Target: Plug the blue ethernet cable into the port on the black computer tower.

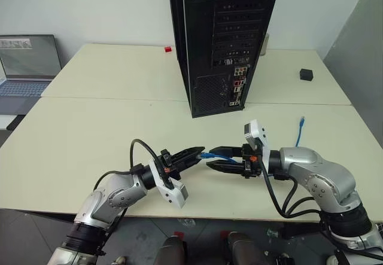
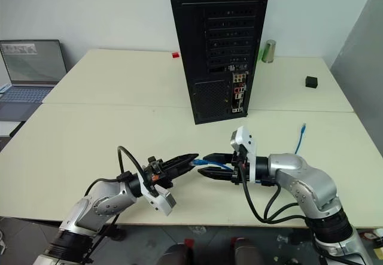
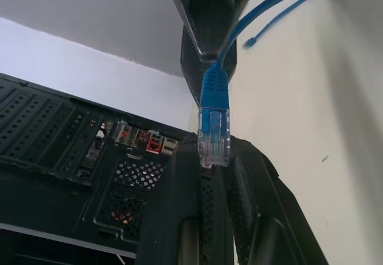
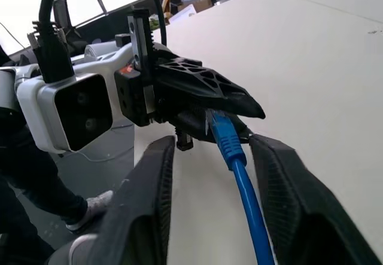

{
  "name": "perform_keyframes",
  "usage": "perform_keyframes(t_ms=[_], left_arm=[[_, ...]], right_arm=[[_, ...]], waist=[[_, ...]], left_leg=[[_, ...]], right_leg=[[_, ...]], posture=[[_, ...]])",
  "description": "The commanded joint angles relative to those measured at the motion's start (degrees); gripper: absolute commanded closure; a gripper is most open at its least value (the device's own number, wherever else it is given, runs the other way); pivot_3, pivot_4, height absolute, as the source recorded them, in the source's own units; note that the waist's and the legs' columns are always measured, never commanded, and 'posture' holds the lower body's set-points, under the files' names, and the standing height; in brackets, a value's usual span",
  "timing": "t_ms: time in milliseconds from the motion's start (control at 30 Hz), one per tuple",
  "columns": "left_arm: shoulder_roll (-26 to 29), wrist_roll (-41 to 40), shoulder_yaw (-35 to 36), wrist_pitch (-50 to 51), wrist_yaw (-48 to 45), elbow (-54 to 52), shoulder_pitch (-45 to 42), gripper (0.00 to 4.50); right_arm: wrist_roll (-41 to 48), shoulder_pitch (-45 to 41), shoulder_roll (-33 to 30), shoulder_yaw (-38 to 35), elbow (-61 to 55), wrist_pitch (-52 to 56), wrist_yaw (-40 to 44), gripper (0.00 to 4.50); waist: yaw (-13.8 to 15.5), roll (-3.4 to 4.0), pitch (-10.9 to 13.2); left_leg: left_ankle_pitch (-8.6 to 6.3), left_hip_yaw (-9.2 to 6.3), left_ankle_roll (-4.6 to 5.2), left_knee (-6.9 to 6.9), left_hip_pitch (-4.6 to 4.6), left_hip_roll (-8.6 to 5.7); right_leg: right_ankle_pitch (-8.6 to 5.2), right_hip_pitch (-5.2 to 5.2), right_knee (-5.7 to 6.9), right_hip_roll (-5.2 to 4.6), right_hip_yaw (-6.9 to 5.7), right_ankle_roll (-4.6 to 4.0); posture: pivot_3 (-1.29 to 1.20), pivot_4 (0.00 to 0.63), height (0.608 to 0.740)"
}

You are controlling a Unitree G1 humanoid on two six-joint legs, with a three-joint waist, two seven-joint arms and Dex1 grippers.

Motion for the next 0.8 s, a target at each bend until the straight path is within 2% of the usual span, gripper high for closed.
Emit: perform_keyframes(t_ms=[33, 167, 200, 367, 500, 533, 567, 600, 633, 800], left_arm=[[0.6, 0.3, 0.2, 0.0, 1.3, -2.1, 0.0, 4.24], [0.7, 0.7, 0.1, 0.0, 1.7, -2.2, 0.2, 4.24], [0.7, 0.8, 0.0, 0.0, 1.7, -2.3, 0.3, 4.25], [0.9, 1.3, -0.2, -0.3, 2.4, -2.4, 0.4, 4.25], [1.5, -1.7, -1.5, -0.2, 0.7, -1.8, 0.6, 4.25], [1.6, -3.0, -1.7, 0.1, 0.3, -1.7, 0.7, 3.9], [1.6, -3.9, -1.8, 0.5, 0.1, -1.7, 0.8, 3.9], [1.7, -4.7, -1.8, 0.8, -0.3, -1.8, 0.8, 3.52], [1.8, -5.4, -1.9, 1.1, -0.8, -1.7, 0.8, 3.47], [1.7, -9.9, -1.8, 4.8, -3.2, -2.3, 1.3, 2.61]], right_arm=[[-0.7, -1.2, 0.1, 0.0, -0.3, -1.7, 0.5, 3.48], [-0.7, -1.6, 0.1, 0.1, 0.3, -1.8, 0.8, 4.42], [-0.7, -1.6, -0.1, 0.1, 0.4, -1.8, 1.0, 4.5], [-0.8, -1.9, -0.9, 0.2, 0.9, -1.4, 1.9, 4.5], [-0.6, -2.6, -1.4, 0.0, 1.6, -1.0, 2.5, 4.5], [-0.6, -2.8, -1.5, -0.1, 1.7, -1.0, 2.7, 4.5], [-0.6, -2.8, -1.7, -0.2, 1.8, -0.9, 2.8, 4.5], [-0.7, -2.9, -1.8, -0.3, 1.9, -0.9, 2.9, 4.5], [-0.7, -2.9, -2.0, -0.4, 1.9, -0.9, 3.0, 4.5], [-0.6, -2.4, -3.3, -2.0, 2.0, -1.1, 2.9, 4.5]], waist=[[0.0, 0.0, 0.0], [0.0, 0.0, 0.0], [0.0, 0.0, 0.0], [0.0, 0.0, 0.0], [0.0, 0.0, 0.0], [0.0, 0.0, 0.0], [0.0, 0.0, 0.0], [0.0, 0.0, 0.0], [0.0, 0.0, 0.0], [0.0, 0.0, 0.0]], left_leg=[[0.0, 0.0, 0.0, 0.0, 0.0, 0.0], [0.0, 0.0, 0.0, 0.0, 0.0, 0.0], [0.0, 0.0, 0.0, 0.0, 0.0, 0.0], [0.0, -0.01, 0.0, 0.0, 0.0, 0.0], [0.0, 0.0, 0.0, 0.0, 0.0, 0.0], [0.0, -0.01, 0.0, 0.0, 0.0, 0.0], [0.0, -0.01, 0.0, 0.0, 0.0, 0.01], [0.0, -0.01, 0.0, 0.0, 0.0, 0.01], [0.0, -0.02, 0.0, 0.0, 0.0, 0.01], [0.0, -0.02, 0.0, 0.0, 0.0, 0.01]], right_leg=[[0.0, 0.0, 0.0, 0.0, 0.0, 0.0], [0.0, 0.0, 0.0, 0.0, 0.0, 0.0], [0.0, 0.0, 0.0, 0.0, 0.0, 0.0], [0.0, 0.0, 0.0, 0.0, 0.0, 0.0], [0.0, 0.0, 0.0, 0.0, 0.0, 0.0], [0.0, 0.0, 0.0, 0.0, 0.0, 0.0], [0.0, 0.0, 0.0, 0.0, 0.0, 0.0], [0.0, 0.0, 0.0, 0.0, 0.0, 0.0], [0.0, 0.0, 0.0, 0.0, 0.0, 0.0], [0.0, 0.0, 0.0, 0.0, 0.0, 0.0]], posture=[[0.0, 0.15, 0.74], [0.0, 0.15, 0.74], [0.0, 0.15, 0.74], [0.0, 0.15, 0.74], [0.0, 0.15, 0.74], [0.0, 0.15, 0.74], [0.0, 0.15, 0.74], [0.0, 0.15, 0.74], [0.0, 0.15, 0.74], [0.0, 0.15, 0.74]])
